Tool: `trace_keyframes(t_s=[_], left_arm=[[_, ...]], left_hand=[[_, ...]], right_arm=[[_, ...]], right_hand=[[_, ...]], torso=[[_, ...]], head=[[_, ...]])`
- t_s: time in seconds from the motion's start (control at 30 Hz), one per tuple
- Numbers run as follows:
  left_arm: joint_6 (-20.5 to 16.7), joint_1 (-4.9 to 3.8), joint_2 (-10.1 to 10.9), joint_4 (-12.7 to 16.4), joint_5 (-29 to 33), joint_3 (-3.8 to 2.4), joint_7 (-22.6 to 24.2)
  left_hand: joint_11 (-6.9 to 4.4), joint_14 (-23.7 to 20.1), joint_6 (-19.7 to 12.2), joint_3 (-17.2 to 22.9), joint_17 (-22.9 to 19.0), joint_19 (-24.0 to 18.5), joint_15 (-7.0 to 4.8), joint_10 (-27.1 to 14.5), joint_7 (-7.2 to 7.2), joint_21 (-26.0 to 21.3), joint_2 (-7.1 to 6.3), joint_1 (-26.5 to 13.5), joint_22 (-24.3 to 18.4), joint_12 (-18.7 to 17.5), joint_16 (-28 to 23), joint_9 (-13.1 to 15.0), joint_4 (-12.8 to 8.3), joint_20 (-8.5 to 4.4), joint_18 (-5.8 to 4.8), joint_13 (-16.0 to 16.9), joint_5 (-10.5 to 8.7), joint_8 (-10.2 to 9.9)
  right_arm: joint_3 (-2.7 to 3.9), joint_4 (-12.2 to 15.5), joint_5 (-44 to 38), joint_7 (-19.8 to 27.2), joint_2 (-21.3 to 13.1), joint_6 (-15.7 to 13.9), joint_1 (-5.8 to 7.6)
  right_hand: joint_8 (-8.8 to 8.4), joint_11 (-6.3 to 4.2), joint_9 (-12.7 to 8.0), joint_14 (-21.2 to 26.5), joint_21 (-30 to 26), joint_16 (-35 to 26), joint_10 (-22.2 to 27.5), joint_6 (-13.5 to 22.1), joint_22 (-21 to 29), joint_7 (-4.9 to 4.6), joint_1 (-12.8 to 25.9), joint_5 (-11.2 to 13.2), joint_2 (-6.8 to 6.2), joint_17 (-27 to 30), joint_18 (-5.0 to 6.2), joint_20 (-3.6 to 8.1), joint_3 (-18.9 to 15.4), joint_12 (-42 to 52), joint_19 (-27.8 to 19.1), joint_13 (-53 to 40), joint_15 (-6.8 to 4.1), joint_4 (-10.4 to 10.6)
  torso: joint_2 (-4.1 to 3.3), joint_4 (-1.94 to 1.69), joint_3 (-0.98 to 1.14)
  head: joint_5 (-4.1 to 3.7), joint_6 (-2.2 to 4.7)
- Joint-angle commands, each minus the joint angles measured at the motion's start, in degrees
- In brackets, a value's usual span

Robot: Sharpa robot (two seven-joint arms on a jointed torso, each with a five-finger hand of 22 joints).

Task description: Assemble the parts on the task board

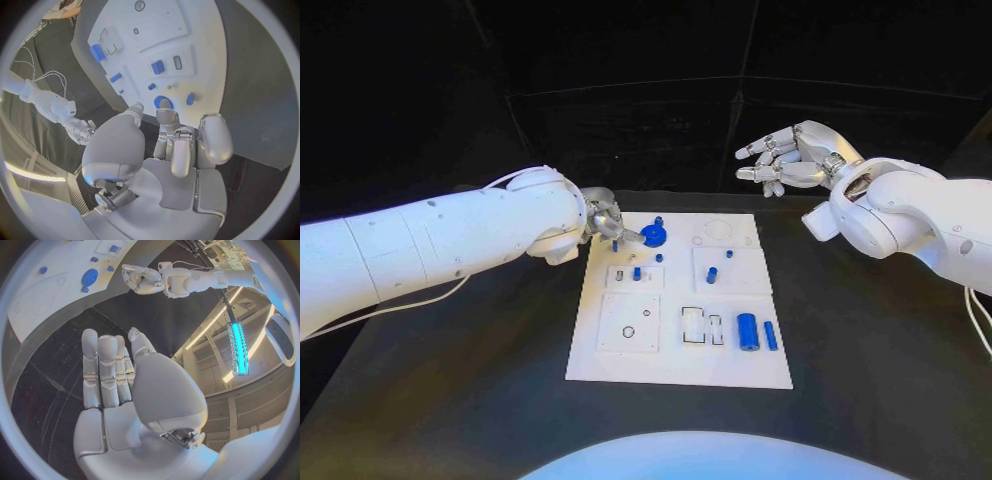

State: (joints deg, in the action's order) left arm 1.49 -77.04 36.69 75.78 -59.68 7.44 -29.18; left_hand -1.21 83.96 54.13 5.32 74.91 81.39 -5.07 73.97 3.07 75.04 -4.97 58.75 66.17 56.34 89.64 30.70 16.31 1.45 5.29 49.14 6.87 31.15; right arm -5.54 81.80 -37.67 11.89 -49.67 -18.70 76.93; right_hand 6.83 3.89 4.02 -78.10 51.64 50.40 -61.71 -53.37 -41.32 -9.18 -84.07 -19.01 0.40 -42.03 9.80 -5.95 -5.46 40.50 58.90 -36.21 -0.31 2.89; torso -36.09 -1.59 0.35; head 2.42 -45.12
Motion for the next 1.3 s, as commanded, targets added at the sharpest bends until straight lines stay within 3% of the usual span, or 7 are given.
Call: trace_keyframes(t_s=[0.03, 0.17, 0.3, 0.6, 0.9, 1.3], left_arm=[[7.1, -1.22, -0.5, -2.2, 1.1, -0.13, -0.3], [9.9, -2.30, -2.6, -7.1, 2.3, -0.20, 0.1], [12.5, -2.71, -5.6, -13.0, 3.0, -0.10, 0.9], [16.8, -1.61, -10.6, -21.9, 2.8, 0.11, 1.1], [18.0, -0.44, -12.9, -26.1, 2.2, 0.20, 1.2], [19.4, 0.18, -14.2, -27.7, 2.1, 0.21, 1.1]], left_hand=[[0.14, 5.8, -0.5, -0.8, 14.3, -0.7, 0.43, -0.8, 0.04, -0.5, 0.04, 1.0, -0.6, -0.8, 0.0, -0.3, 0.0, 0.10, -0.32, -0.9, -0.25, -0.6], [1.11, 5.5, -2.3, -2.3, 13.1, -1.8, 1.20, -4.5, 1.15, -2.2, 0.77, 3.4, -2.9, -6.1, -0.6, -2.1, -0.1, 0.77, 0.07, -6.7, -0.19, -3.2], [1.58, 5.5, -2.4, -3.1, 13.0, -2.0, 1.66, -5.7, 1.67, -2.7, 1.69, 5.5, -3.4, -7.6, -0.7, -3.5, -0.3, 1.26, 0.20, -8.6, -0.06, -4.6], [1.63, 5.8, -1.5, -4.4, 13.9, -1.3, 1.76, -5.0, 1.71, -1.7, 2.93, 6.5, -2.0, -6.8, -0.2, -4.8, 0.1, 1.48, -0.04, -8.2, -0.08, -5.4], [1.39, 5.9, -0.2, -6.7, 14.6, -0.7, 1.59, -4.3, 1.42, -1.0, 3.52, 5.4, -0.8, -6.1, 0.1, -5.5, 0.3, 1.37, -0.23, -8.0, -0.20, -5.6], [1.19, 6.0, 0.7, -7.8, 14.9, -0.5, 1.45, -3.9, 1.16, -0.5, 3.83, 5.9, -0.2, -5.6, 0.3, -5.7, 0.0, 1.25, -0.34, -7.8, -0.47, -5.4]], right_arm=[[0.03, -0.2, 0.1, 0.7, 0.2, 0.2, 0.13], [0.03, -0.5, 0.1, 0.6, 0.5, 0.3, 0.13], [0.03, -0.6, 0.1, 0.6, 0.8, 0.3, 0.13], [0.03, -0.8, 0.1, 0.6, 1.2, 0.4, 0.13], [0.03, -0.9, 0.1, 0.6, 1.5, 0.4, 0.13], [0.03, -1.0, 0.1, 0.7, 1.7, 0.5, 0.13]], right_hand=[[0.22, 0.04, -0.1, -0.4, -0.2, -0.4, 0.3, 0.4, 0.1, 0.08, 0.6, -0.1, -0.17, 0.0, 0.36, -0.02, -0.1, 0.0, 0.3, 0.1, -0.04, 0.1], [0.22, 0.03, -0.1, -0.4, -0.2, -0.4, 0.3, 0.4, 0.1, 0.09, 0.6, -0.1, -0.16, 0.0, 0.36, -0.02, -0.1, 0.0, 0.3, 0.1, -0.04, 0.1], [0.23, 0.03, -0.1, -0.4, -0.2, -0.4, 0.3, 0.4, 0.1, 0.09, 0.6, -0.1, -0.16, -0.1, 0.36, -0.02, -0.1, 0.0, 0.3, 0.1, -0.04, 0.2], [0.24, -0.01, -0.1, -0.5, -0.2, -0.4, 0.3, 0.4, 0.0, 0.11, 0.5, -0.2, -0.09, -0.1, 0.34, -0.02, -0.1, 0.0, 0.4, 0.1, -0.06, 0.1], [0.24, -0.02, -0.1, -0.5, -0.2, -0.4, 0.3, 0.4, 0.1, 0.12, 0.5, -0.4, -0.07, -0.1, 0.36, -0.02, -0.1, 0.0, 0.4, 0.2, -0.07, 0.1], [0.24, -0.02, -0.1, -0.5, -0.2, -0.4, 0.3, 0.4, 0.1, 0.12, 0.5, -0.4, -0.07, -0.1, 0.36, -0.02, -0.1, 0.0, 0.4, 0.2, -0.07, 0.1]], torso=[[-0.02, -0.04, 0.01], [-0.12, 0.01, 0.00], [-0.22, 0.22, -0.02], [-0.68, 0.48, -0.29], [-0.59, 0.45, -0.25], [-0.51, 0.40, -0.22]], head=[[0.17, 0.15], [0.34, 0.34], [0.62, 0.35], [0.84, 0.50], [0.93, 0.16], [0.88, 0.00]])
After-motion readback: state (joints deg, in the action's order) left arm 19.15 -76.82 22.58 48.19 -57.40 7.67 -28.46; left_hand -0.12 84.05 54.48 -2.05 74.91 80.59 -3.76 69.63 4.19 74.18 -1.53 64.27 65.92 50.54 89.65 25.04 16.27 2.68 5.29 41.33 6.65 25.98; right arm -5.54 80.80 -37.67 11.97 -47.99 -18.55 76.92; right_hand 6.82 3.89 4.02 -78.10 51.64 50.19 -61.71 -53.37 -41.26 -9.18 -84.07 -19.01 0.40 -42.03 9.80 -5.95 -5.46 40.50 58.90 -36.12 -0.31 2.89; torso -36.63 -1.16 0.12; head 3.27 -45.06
